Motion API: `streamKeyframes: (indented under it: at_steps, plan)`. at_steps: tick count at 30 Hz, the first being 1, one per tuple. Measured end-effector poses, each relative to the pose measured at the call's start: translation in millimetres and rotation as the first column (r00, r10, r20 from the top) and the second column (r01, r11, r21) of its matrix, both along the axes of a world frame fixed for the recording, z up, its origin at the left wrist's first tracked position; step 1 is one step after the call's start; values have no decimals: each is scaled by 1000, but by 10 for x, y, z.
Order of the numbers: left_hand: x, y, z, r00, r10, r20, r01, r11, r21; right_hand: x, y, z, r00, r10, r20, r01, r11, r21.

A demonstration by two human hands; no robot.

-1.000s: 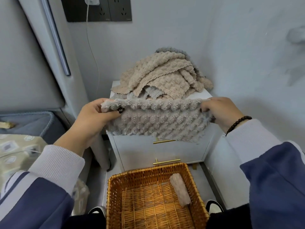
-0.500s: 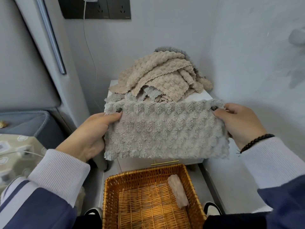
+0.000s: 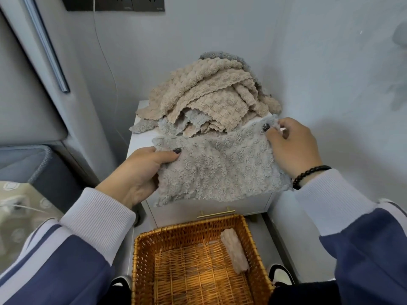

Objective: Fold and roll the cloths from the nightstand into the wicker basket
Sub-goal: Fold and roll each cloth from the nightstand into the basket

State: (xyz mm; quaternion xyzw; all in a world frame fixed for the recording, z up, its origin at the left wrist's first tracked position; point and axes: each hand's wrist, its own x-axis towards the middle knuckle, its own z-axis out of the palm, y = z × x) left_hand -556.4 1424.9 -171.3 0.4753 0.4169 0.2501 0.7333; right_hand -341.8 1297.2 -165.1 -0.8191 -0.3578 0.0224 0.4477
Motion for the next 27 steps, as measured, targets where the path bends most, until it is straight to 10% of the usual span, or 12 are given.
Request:
streamKeyframes:
  at_steps: [27]
  plan:
    - [-149, -310, -169, 975, -171, 144, 161, 984, 78, -1064, 79, -226, 773, 574, -270, -543, 819, 188]
